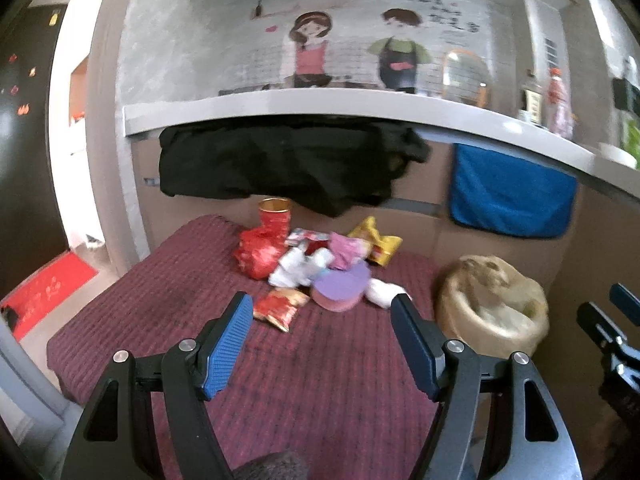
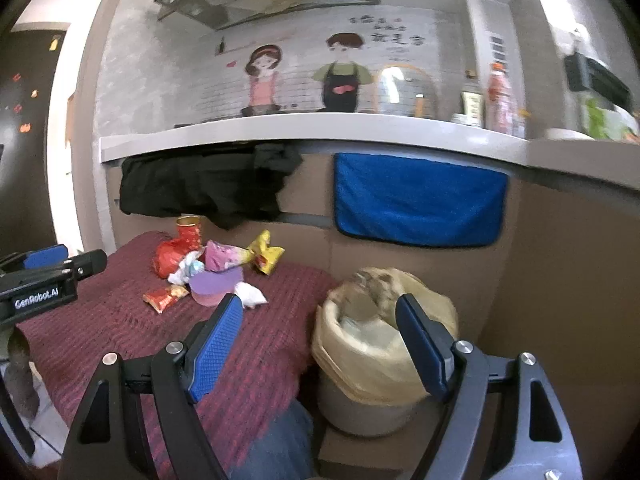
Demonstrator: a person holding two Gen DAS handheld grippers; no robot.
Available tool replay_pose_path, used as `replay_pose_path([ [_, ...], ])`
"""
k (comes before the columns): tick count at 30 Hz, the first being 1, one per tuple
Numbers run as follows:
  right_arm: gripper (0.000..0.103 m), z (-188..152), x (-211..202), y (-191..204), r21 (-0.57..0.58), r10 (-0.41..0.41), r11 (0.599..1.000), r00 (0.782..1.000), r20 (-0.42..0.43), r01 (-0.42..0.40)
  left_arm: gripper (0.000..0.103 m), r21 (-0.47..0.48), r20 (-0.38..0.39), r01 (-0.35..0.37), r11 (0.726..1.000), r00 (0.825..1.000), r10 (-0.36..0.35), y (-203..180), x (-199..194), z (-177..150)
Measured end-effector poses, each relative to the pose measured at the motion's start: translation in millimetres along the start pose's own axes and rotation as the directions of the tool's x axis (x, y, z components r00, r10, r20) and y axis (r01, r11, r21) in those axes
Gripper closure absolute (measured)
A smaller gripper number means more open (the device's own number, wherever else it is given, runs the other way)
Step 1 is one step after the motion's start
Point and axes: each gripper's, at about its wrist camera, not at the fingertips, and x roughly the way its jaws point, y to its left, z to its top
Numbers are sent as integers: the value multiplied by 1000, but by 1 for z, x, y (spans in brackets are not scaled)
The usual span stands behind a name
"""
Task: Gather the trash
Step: 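Reach both tools to the trash pile and grasp white tissue with left gripper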
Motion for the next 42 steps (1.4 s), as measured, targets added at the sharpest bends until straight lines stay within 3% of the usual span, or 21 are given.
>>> replay_pose_path([
  [9,27,36,114,51,-54,98,993,993,-64,-101,32,-133,-94,-41,990,995,29,77,108,13],
  [15,27,43,187,72,-57,137,988,982,-130,-145,31,-155,-145,-32,987,989,9,112,161,16],
  [18,27,41,211,84,-80,147,984,977,-154,-161,31,-154,-211,-29,988,978,-4,121,184,14],
  [22,27,34,229,96,-122,155,977,973,-173,-177,31,-205,-268,43,978,958,-98,124,206,9],
  [28,29,23,248,91,-140,154,972,963,-223,-188,33,-159,-277,153,975,941,-193,89,227,15],
  [32,29,16,249,82,-142,127,977,966,-224,-161,41,-119,-257,218,969,936,-242,58,233,21],
  [37,29,7,256,63,-96,114,985,961,-251,-142,45,-29,-310,196,980,931,-195,26,266,18],
  [40,30,3,259,59,-75,130,985,953,-273,-156,77,-19,-348,144,989,927,-141,26,285,20],
  [42,30,2,259,59,-71,149,982,946,-287,-176,78,-66,-316,146,987,935,-159,39,279,25],
])
